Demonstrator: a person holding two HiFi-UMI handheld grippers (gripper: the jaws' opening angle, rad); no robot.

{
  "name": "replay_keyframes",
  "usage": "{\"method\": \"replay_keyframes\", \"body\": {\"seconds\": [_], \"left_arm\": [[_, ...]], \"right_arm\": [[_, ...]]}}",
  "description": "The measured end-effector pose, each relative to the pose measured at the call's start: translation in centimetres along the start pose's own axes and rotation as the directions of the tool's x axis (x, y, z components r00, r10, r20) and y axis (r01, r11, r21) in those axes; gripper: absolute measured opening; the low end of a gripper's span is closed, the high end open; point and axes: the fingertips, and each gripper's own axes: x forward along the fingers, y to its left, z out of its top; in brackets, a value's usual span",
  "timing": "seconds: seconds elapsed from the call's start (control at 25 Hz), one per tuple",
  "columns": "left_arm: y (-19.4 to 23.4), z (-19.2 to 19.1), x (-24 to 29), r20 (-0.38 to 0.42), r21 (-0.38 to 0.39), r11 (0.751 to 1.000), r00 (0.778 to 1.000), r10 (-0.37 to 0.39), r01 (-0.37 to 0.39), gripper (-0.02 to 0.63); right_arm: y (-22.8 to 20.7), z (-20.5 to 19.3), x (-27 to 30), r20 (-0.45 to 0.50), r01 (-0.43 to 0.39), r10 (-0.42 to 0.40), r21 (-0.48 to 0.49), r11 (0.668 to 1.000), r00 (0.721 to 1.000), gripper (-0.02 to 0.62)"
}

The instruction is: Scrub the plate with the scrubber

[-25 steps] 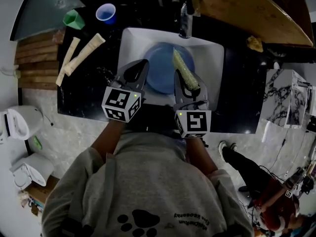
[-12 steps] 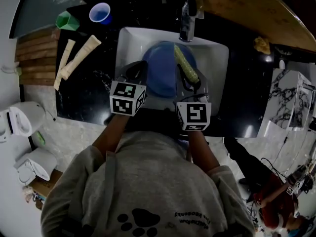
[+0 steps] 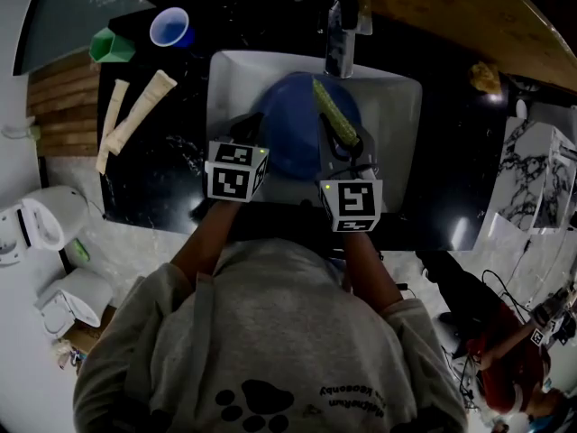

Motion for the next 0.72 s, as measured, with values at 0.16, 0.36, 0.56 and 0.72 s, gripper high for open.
{"method": "replay_keyframes", "body": {"seconds": [0.16, 0.36, 0.56, 0.72], "left_arm": [[0.9, -0.9, 0.7, -0.044, -0.004, 0.999, 0.998, 0.039, -0.039, 0.006], [1.3, -1.6, 1.3, -0.086, -0.009, 0.999, 0.995, 0.043, -0.044, 0.064], [1.2, -2.9, 2.0, -0.151, -0.034, 0.999, 0.988, 0.034, -0.040, 0.170], [1.1, -3.6, 2.4, -0.187, -0.064, 0.997, 0.982, 0.026, -0.039, 0.172]], "right_arm": [[-0.3, -0.7, 0.6, -0.022, 0.001, -0.001, 0.013, 1.000, 1.000, 0.067], [-0.8, -1.0, 1.2, -0.033, 0.001, -0.001, 0.024, 1.000, 0.999, 0.067], [-1.2, -1.1, 1.3, -0.036, 0.011, -0.010, 0.036, 0.999, 0.999, 0.067], [-1.1, -1.4, 1.2, -0.043, 0.017, -0.015, 0.044, 0.999, 0.999, 0.067]]}}
